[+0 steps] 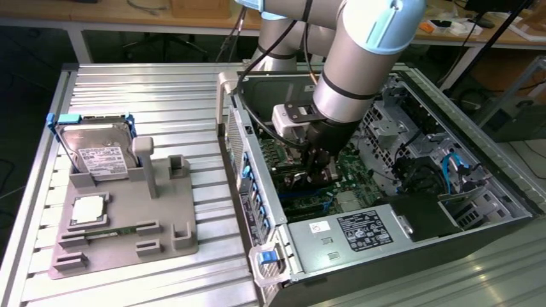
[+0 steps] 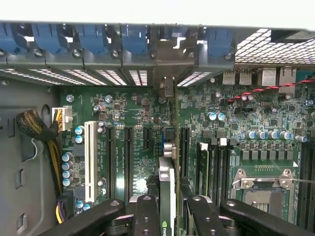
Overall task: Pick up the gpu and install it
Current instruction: 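Insert the gpu into the slot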
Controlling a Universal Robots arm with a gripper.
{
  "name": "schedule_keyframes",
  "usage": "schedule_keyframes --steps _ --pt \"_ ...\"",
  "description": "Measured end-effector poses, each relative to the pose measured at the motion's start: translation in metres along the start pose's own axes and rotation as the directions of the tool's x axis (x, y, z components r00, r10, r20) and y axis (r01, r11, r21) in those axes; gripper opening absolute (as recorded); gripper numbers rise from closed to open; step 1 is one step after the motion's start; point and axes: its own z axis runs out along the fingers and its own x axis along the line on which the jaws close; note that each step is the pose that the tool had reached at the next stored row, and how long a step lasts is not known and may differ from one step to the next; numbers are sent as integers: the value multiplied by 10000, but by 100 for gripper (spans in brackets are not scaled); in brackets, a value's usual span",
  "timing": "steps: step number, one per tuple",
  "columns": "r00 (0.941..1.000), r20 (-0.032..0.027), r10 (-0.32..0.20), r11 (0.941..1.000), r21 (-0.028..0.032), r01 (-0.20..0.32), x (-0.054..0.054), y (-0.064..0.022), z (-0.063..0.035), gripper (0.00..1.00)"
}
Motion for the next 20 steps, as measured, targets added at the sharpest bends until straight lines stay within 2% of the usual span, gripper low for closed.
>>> schedule_keyframes --steps 4,12,20 --pt "10000 -1 1 10000 0 -1 -1 1 -36 27" --pt "10000 1 2 10000 0 -2 40 2 -37 27" --pt "10000 -2 11 10000 -2 -11 44 3 52 27"
